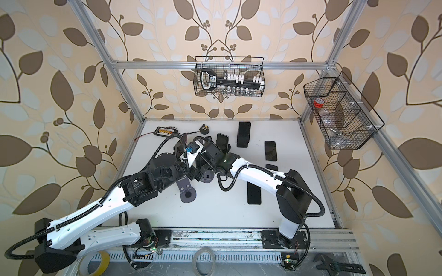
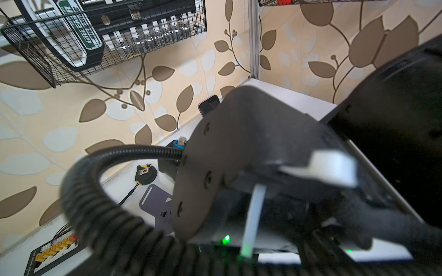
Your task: Remove the phone from the phone stand
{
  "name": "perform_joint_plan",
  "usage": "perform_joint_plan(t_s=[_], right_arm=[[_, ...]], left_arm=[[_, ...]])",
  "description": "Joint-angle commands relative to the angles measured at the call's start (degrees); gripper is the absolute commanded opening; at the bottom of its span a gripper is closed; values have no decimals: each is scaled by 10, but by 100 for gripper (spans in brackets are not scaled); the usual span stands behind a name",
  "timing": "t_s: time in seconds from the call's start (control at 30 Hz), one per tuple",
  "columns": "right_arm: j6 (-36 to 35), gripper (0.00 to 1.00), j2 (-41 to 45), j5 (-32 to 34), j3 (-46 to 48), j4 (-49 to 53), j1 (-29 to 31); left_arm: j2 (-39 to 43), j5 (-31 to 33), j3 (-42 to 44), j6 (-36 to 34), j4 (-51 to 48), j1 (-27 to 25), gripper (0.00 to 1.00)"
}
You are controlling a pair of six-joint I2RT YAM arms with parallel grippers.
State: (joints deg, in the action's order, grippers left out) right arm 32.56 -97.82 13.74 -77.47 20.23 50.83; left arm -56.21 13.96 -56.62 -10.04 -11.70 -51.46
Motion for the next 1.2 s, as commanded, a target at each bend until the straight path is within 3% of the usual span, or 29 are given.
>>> perform_joint_plan(t_s=[0.0,0.13,0.43,0.67,0.87,1.17], right_arm=[[-23,89,36,40,18,-19,3],[-49,89,54,70,25,-25,-24],[-83,89,62,54,34,-37,-109],[-99,89,62,29,31,-54,-192],[-96,89,47,-4,30,-65,-253],[-93,90,8,-45,10,-74,-300]], left_arm=[[-3,42,11,3,79,7,97],[-20,43,6,14,72,7,97],[-39,41,3,12,79,7,98],[-99,3,-36,49,79,21,98],[-162,-63,-106,97,44,66,98],[-259,-120,-184,111,26,92,99]])
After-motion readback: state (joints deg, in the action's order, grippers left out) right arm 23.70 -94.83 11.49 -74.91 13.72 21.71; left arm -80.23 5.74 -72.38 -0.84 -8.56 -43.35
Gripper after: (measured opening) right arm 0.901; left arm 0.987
